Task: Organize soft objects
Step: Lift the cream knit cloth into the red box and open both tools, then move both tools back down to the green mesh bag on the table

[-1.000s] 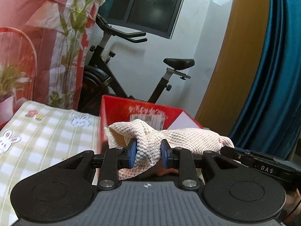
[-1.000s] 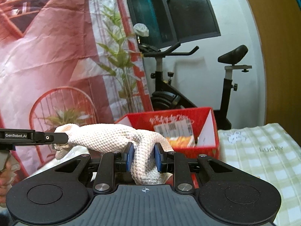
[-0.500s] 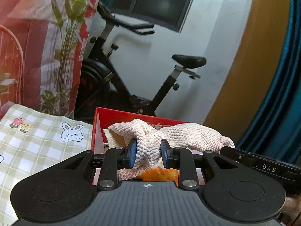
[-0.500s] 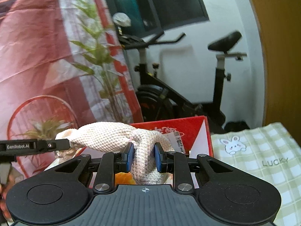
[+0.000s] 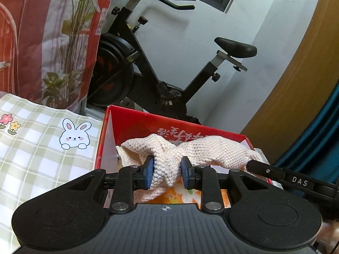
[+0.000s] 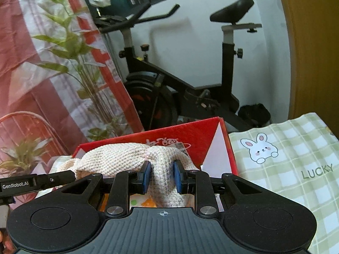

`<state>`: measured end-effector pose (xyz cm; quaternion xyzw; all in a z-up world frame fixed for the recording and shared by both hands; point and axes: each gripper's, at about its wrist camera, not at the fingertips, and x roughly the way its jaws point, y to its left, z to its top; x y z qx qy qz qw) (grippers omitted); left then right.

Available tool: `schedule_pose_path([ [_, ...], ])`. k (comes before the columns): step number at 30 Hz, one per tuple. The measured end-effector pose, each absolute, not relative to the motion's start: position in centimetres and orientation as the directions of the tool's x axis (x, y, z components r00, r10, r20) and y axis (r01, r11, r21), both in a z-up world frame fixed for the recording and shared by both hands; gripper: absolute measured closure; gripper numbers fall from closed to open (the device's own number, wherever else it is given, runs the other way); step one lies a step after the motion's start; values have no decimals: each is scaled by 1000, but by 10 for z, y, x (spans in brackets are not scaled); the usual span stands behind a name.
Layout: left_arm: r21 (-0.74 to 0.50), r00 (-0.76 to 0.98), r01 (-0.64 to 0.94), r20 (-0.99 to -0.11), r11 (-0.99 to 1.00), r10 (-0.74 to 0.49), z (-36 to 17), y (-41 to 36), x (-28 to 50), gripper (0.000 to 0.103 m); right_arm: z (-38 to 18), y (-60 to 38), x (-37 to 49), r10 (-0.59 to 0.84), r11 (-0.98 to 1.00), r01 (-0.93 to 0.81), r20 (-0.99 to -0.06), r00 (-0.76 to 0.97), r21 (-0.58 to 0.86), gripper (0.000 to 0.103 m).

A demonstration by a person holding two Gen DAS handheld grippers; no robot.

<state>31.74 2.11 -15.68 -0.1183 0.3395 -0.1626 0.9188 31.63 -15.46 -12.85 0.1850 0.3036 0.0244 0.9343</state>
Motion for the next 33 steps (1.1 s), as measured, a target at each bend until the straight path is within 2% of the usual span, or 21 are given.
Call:
schedule_pose_path([
  [4,-326,712,229,-587,917,-386,-157,18,328,73,-131,-159,331,146,926,94,-578,803,365,81],
  [6,-318,712,238,-585,918,-388,-158,16,332,70,-133,-160,337,136,926,107,-586,799,362,81],
  [8,-303,712,243,-590,922,-382,-159,14,335,58,-134,-160,341,126,931,112,-596,793,347,75],
  [9,-298,711,248,-590,922,-382,-159,13,336,47,-135,-159,343,125,934,111,-599,791,341,73],
  [11,-288,713,260,-587,921,-385,-160,12,336,40,-136,-158,343,133,936,100,-602,788,338,70],
  [18,-219,718,294,-592,930,-366,-157,8,330,38,-132,-149,338,145,951,58,-604,783,303,69],
  [24,-205,758,304,-539,930,-367,-137,16,315,24,-121,-143,325,149,958,35,-599,786,284,69],
  [33,-161,781,316,-515,935,-353,-118,20,270,24,-106,-128,288,157,973,-22,-583,797,232,68],
])
